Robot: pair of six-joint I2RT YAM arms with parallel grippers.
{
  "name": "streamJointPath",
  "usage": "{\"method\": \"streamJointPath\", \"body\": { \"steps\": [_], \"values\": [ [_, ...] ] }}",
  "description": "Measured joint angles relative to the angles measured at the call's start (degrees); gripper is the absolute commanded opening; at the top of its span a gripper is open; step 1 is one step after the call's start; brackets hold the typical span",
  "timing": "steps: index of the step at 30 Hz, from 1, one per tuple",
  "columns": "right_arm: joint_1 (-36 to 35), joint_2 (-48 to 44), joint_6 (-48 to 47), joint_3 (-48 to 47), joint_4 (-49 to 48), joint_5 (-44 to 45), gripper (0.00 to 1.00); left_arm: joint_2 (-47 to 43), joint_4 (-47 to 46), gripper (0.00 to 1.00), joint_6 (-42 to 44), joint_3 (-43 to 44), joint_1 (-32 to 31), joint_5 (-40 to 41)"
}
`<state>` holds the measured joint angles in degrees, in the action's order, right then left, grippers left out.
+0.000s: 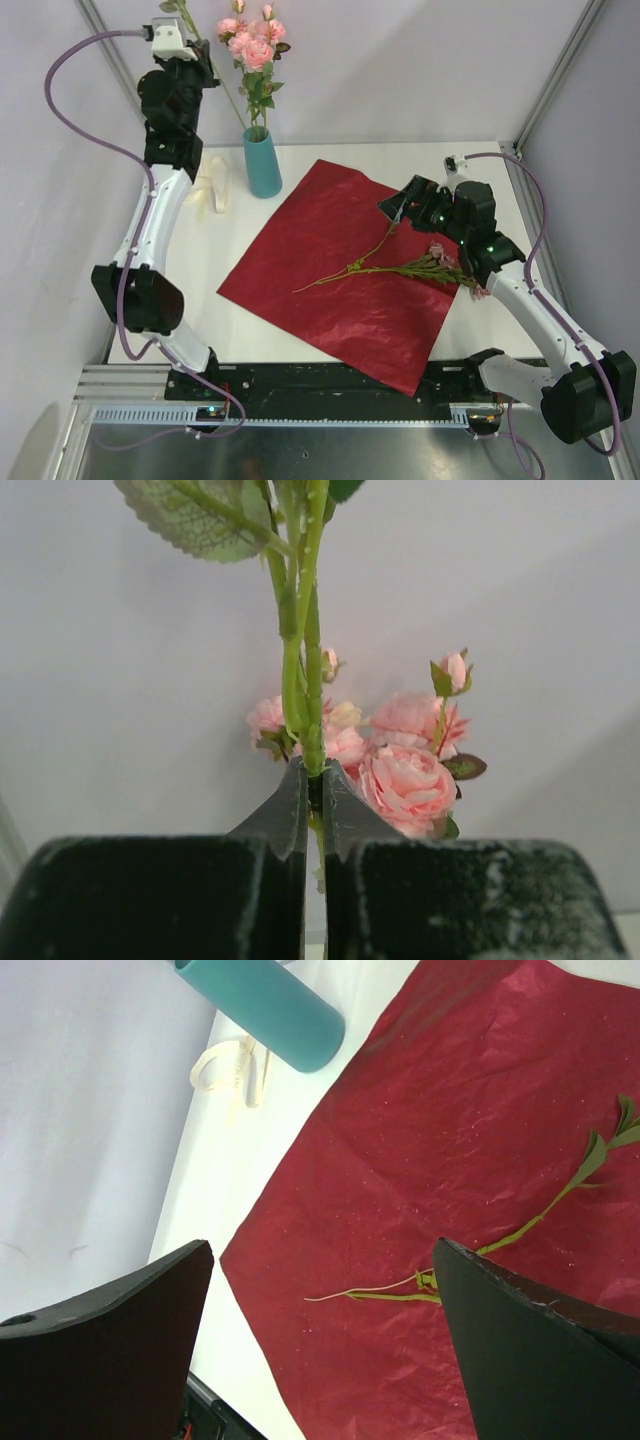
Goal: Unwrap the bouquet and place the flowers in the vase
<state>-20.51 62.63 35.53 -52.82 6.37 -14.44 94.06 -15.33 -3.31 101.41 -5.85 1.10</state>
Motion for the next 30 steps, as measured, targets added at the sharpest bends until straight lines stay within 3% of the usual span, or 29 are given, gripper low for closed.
{"method": "streamJointPath", "body": {
  "steps": [8,18,20,27,30],
  "values": [
    [0.0,0.1,-0.2,0.0,-0.8,0.0,0.98,6.9,-0.1,0.01,-0.8,0.3,0.0,-4.3],
    [0.0,0.1,-0.3,0.0,-0.1,0.6,0.98,12.3,0.0,0.3,-1.2,-3.7,0.0,-6.1],
    [0.0,0.0,-0.2,0.0,0.3,0.7,0.98,12.4,0.0,0.37,-1.3,-5.2,0.0,-6.2],
    [0.0,-2.2,0.5,0.2,3.1,2.0,0.97,10.3,0.2,0.77,-3.4,-12.3,0.0,-7.4],
    [0.0,-3.7,1.9,0.2,4.1,2.6,0.97,7.5,1.3,0.88,-4.8,-16.4,0.0,-7.8]
  ]
}}
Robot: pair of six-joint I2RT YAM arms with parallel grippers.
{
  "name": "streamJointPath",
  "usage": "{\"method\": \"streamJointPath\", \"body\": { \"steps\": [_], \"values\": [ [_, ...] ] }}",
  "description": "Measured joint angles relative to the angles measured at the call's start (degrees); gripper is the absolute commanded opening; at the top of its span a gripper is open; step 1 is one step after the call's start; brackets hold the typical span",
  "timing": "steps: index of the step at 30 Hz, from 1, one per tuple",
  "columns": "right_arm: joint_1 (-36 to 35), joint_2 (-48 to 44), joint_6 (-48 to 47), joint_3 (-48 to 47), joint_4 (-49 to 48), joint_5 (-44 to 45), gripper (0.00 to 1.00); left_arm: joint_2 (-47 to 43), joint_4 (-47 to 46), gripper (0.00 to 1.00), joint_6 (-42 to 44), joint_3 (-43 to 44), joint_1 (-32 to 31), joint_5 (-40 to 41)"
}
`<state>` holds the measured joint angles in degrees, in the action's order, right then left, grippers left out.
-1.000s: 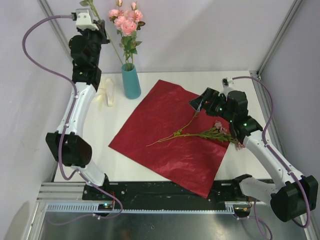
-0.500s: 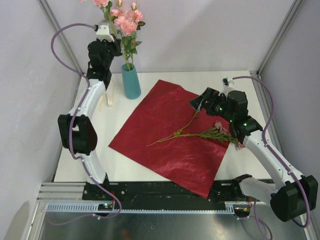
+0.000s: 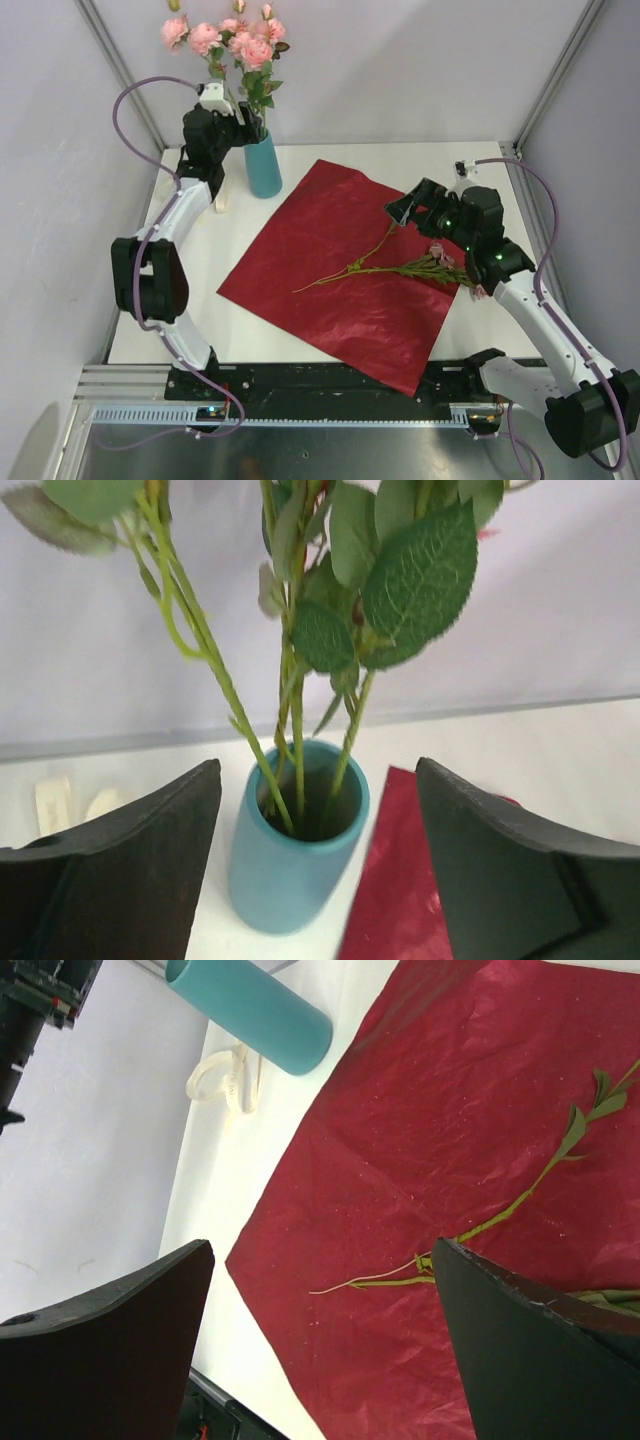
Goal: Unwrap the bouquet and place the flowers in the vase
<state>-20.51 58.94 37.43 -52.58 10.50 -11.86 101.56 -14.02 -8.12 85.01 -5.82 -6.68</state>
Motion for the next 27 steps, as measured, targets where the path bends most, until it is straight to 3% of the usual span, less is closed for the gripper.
{"method": "streamJointPath", "body": {
  "steps": [3,11,16,20,27],
  "values": [
    [-0.1,-1.0,1.5,0.0,1.2,0.6,0.96,-3.3,1.9,0.96,-1.0,-2.8,0.0,-0.2],
    [-0.5,-1.4,9.8,0.0,7.3,7.6,0.94,-15.0,10.7,0.99,-2.9,-9.6,0.0,-2.9],
    [0.0,0.0,16.1,0.6,10.1,13.4,0.85,-22.6,15.9,1.0,-5.5,-17.0,0.0,-6.8],
    [0.2,4.1,18.7,2.8,8.4,15.3,0.75,-28.3,19.0,1.0,-8.4,-24.8,-0.9,-10.4],
    [0.3,16.2,16.4,4.2,-2.3,14.4,0.68,-40.3,23.3,1.0,-10.8,-35.7,-6.0,-14.6]
  ]
}}
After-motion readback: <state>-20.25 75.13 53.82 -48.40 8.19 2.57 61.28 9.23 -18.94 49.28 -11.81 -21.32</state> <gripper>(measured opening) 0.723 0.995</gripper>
